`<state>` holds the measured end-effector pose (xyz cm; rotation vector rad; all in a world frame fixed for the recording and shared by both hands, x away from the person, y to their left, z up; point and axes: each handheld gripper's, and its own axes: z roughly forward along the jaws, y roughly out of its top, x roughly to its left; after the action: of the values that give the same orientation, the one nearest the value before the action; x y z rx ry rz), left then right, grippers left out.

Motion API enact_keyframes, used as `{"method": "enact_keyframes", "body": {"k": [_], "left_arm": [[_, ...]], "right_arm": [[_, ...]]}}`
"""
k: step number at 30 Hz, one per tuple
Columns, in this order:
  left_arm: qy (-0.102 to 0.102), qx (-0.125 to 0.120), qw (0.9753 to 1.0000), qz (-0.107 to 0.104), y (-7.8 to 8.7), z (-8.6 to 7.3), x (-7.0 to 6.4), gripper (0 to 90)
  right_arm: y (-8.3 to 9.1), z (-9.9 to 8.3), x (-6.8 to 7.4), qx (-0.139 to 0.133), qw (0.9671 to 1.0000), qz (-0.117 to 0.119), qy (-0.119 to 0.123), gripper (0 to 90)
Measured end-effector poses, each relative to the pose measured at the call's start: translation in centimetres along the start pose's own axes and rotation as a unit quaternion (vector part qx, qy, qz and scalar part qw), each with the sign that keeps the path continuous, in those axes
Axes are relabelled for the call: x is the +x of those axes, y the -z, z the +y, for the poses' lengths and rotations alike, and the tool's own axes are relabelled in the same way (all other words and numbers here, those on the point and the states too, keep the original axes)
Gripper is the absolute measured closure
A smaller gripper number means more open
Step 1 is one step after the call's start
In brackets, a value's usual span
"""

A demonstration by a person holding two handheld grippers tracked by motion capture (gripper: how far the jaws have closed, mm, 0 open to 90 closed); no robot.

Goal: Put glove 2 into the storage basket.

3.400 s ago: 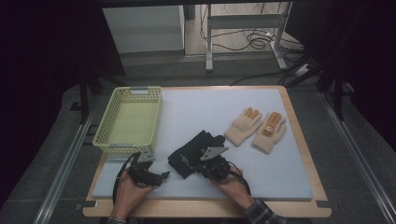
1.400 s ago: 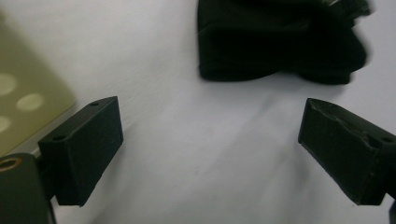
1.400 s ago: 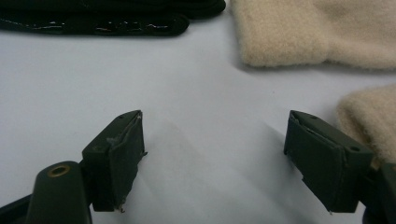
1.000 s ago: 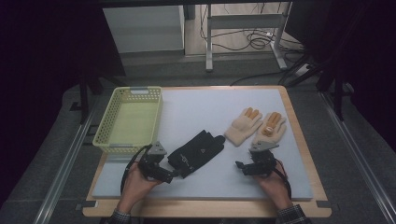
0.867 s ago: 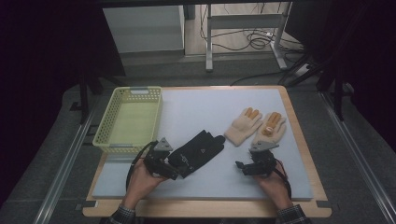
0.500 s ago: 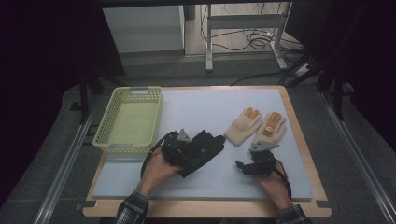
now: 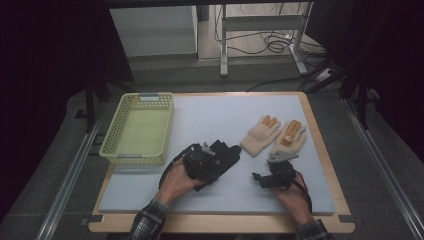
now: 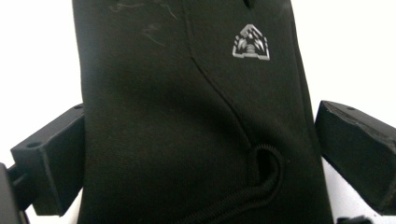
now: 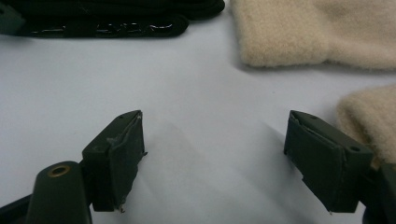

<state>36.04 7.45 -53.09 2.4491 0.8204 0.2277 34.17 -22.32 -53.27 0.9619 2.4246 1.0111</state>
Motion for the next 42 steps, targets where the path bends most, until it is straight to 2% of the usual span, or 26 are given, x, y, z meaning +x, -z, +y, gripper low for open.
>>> {"method": "enact_keyframes", "body": {"k": [5,7,11,15,18,23,29,39,42], "left_arm": [[0.004,0.005,1.0000,0.001,0.1,0.1,-0.1,0.0],[0.010,0.004,0.9999,0.006,0.3,0.2,-0.1,4.2],[0.008,-0.001,0.9999,0.009,0.9,0.2,-0.1,23.3],[0.022,-0.019,0.9995,0.014,1.5,-0.2,0.6,56.1],[0.034,-0.028,0.9990,0.005,1.8,-0.3,1.1,64.7],[0.051,-0.040,0.9978,0.016,3.0,0.5,1.5,65.6],[0.072,-0.058,0.9951,0.034,5.6,2.0,2.8,64.4],[0.103,-0.063,0.9895,0.079,9.8,3.8,6.5,64.0],[0.113,-0.064,0.9868,0.097,10.9,3.9,7.6,64.0]], "right_arm": [[0.0,0.0,0.0,0.000,1.0000,0.000,0.000,19.9],[0.0,0.0,0.0,0.000,1.0000,0.000,0.000,19.9],[0.0,0.0,0.0,-0.001,1.0000,-0.001,0.001,19.9],[0.0,0.0,0.0,-0.001,1.0000,-0.001,0.001,19.9],[0.0,0.0,0.0,0.000,1.0000,-0.001,0.000,19.9],[0.0,0.0,0.0,0.000,1.0000,0.000,0.000,19.9],[0.0,0.0,0.0,0.000,1.0000,0.000,0.000,19.9],[0.0,0.0,0.0,0.000,1.0000,0.000,0.001,19.9],[0.0,0.0,0.0,0.000,1.0000,0.000,0.001,19.9]]}}
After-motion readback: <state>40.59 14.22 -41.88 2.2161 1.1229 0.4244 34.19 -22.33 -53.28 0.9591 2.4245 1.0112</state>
